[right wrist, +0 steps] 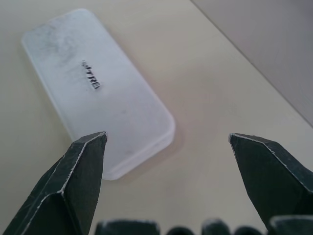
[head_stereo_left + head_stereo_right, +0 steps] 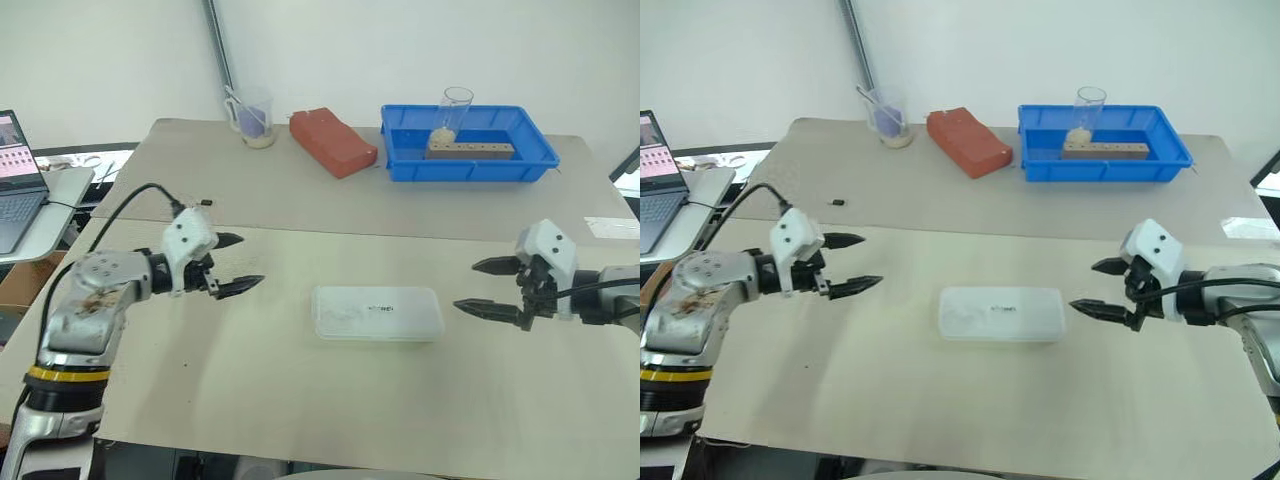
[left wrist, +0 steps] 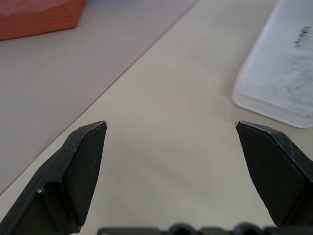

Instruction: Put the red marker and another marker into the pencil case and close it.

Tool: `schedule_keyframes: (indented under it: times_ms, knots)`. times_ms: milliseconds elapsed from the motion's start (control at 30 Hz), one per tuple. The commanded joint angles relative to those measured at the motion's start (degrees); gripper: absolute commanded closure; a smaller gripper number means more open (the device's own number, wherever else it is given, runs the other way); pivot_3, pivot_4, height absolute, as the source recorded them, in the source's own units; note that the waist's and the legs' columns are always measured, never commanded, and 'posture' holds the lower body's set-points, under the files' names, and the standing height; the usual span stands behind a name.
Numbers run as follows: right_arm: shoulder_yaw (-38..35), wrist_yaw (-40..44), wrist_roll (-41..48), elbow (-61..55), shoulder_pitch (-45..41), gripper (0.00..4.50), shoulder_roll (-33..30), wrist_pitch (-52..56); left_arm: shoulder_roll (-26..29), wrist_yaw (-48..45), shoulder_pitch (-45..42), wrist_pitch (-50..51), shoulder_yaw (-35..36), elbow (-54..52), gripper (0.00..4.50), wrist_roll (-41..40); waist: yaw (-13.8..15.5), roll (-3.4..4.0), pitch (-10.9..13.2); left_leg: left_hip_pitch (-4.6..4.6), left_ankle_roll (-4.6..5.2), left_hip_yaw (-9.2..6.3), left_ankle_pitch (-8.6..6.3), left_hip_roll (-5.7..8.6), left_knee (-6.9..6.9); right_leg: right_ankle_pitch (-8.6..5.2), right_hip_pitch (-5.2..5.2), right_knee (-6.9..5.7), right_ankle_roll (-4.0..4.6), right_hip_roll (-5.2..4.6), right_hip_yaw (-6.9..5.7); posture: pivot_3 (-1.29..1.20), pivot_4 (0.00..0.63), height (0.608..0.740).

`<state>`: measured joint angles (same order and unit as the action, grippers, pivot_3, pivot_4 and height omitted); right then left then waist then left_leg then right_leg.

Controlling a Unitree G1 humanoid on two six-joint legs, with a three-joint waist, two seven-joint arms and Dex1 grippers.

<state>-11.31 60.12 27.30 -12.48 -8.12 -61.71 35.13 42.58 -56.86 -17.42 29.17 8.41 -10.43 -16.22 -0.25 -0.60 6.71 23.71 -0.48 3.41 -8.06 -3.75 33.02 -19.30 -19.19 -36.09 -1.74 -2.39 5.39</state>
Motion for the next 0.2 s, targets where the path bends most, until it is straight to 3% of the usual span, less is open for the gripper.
schedule_keyframes:
  times_ms: [33,200]
  knots:
    - [-2.2,-0.48,-0.75,0.85,-0.95,0.1,-0.12,-1.56,0.11,3.39,-0.94,1.23,2.72,-3.23,0.02,-2.05,0.04,0.0,-0.02,0.01,0.0,0.01,0.0,0.0,0.0,0.0,0.01,0.0,0.0,-0.01,0.0,0.0,0.15,0.74]
    - [-0.39,-2.1,-1.88,2.09,-3.13,0.1,2.05,-1.69,0.87,4.89,-1.58,1.14,1.76,-2.73,0.02,-2.11,-0.31,0.01,-0.02,0.03,0.0,0.07,0.0,0.02,-0.06,0.01,0.12,-0.04,0.02,0.01,0.08,0.0,0.15,0.74]
